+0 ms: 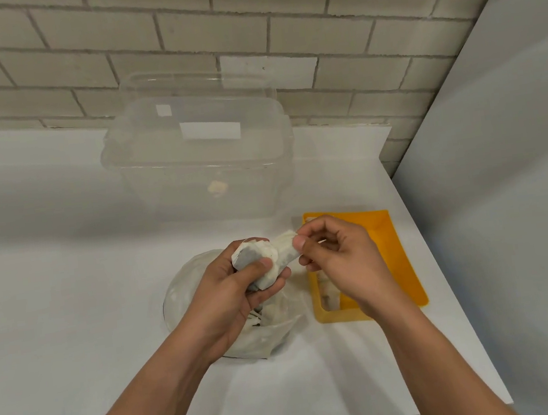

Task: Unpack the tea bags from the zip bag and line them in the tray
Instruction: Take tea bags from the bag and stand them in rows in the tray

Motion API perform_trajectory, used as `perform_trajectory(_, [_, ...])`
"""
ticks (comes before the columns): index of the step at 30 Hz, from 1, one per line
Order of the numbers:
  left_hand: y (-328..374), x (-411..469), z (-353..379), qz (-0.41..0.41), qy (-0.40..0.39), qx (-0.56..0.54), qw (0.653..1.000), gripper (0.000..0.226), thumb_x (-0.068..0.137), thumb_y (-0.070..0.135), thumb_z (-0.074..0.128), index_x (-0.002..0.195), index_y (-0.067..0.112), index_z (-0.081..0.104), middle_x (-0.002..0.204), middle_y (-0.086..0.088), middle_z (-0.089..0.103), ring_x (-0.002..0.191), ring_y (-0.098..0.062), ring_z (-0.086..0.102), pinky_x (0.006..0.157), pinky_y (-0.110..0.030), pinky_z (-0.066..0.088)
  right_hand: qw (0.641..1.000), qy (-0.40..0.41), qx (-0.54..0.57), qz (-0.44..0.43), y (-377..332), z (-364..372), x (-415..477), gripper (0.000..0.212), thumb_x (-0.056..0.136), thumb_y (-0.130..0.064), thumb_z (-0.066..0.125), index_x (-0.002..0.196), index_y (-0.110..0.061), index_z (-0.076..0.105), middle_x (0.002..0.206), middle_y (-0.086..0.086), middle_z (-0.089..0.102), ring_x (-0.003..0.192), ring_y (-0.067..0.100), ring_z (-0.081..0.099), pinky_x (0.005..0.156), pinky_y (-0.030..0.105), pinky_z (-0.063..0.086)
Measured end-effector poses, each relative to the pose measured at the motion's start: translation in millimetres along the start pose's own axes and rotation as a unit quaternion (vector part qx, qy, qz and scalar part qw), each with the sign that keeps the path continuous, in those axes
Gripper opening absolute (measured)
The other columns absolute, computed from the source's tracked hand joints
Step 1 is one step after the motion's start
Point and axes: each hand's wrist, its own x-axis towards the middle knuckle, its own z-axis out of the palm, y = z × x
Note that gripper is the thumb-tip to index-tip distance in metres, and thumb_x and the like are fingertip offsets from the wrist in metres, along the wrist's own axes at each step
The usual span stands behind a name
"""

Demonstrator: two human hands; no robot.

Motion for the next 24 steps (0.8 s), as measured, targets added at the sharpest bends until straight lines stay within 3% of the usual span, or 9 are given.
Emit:
perform_trajectory(3, [0,2,1,0.005,-0.007,-0.003,1.000,0.025,0.098,-0.007,0.059,0.122,-0.001,0.063,0.129,-0.028,0.066,0.106,-0.042,0.074,0.082,-0.033,0.064,0.999,0.024,0.028,0.018,-1,-1,-1,0.008,0.093,-0.011,0.072,0.098,-0.018,0.073,0.089,0.003,0.075,0.073,0.012,0.072,0.070,0.029,0.059])
perform_trajectory(5, [1,3,1,0.017,-0.014,0.021,1.000,0.023,0.097,-0.007,0.060,0.119,0.000,0.064,0.128,-0.027,0.066,0.107,-0.041,0.073,0.082,-0.031,0.063,1.000,0.005,-0.030,-0.001,2,-4,0,0.027,0.091,-0.017,0.075,0.114,-0.030,0.071,0.103,-0.009,0.073,0.084,0.007,0.071,0.076,0.028,0.059])
perform_trajectory(7, [1,4,1,0.033,-0.016,0.075,0.996,0.022,0.097,-0.006,0.062,0.117,0.003,0.065,0.125,-0.027,0.067,0.106,-0.041,0.074,0.084,-0.033,0.063,0.990,-0.039,-0.124,-0.047,0,-8,1,0.044,0.089,-0.025,0.077,0.128,-0.040,0.065,0.115,-0.021,0.067,0.096,-0.001,0.065,0.080,0.017,0.055])
perform_trajectory(10, [-1,5,0,0.051,-0.014,0.147,0.988,0.021,0.096,-0.004,0.065,0.113,0.008,0.069,0.120,-0.026,0.068,0.102,-0.038,0.075,0.084,-0.034,0.063,0.964,-0.080,-0.232,-0.099,-7,-14,5,0.032,0.091,-0.028,0.075,0.122,-0.036,0.073,0.112,-0.022,0.070,0.094,-0.005,0.063,0.080,0.014,0.050])
perform_trajectory(15, [-6,8,0,0.061,-0.003,0.150,0.987,0.020,0.096,-0.003,0.065,0.108,0.011,0.071,0.118,-0.022,0.069,0.103,-0.036,0.075,0.085,-0.035,0.062,0.937,-0.099,-0.320,-0.101,-9,-23,10,0.011,0.091,-0.029,0.074,0.101,-0.033,0.076,0.091,-0.018,0.072,0.084,0.001,0.063,0.078,0.027,0.054])
perform_trajectory(19, [-5,11,2,0.066,-0.006,0.147,0.987,0.020,0.097,-0.003,0.065,0.109,0.011,0.071,0.115,-0.018,0.072,0.109,-0.034,0.073,0.088,-0.039,0.062,0.937,-0.134,-0.316,-0.067,-1,-28,12,0.025,0.093,-0.029,0.073,0.117,-0.036,0.074,0.087,-0.018,0.070,0.082,-0.001,0.063,0.074,0.020,0.051])
perform_trajectory(22, [-2,11,5,0.068,-0.008,0.121,0.990,0.020,0.098,-0.005,0.061,0.113,0.005,0.068,0.114,-0.018,0.074,0.108,-0.033,0.074,0.085,-0.032,0.062,0.960,-0.108,-0.256,-0.044,13,-34,13,0.014,0.092,-0.026,0.074,0.104,-0.031,0.078,0.088,-0.017,0.073,0.081,-0.002,0.064,0.076,0.020,0.052])
perform_trajectory(24, [1,11,6,0.066,-0.003,0.100,0.993,0.019,0.099,-0.005,0.060,0.115,0.003,0.066,0.115,-0.019,0.074,0.105,-0.034,0.075,0.083,-0.029,0.062,0.983,-0.072,-0.165,-0.017,24,-36,12,0.007,0.091,-0.021,0.076,0.096,-0.026,0.078,0.086,-0.013,0.074,0.080,0.005,0.067,0.079,0.030,0.058])
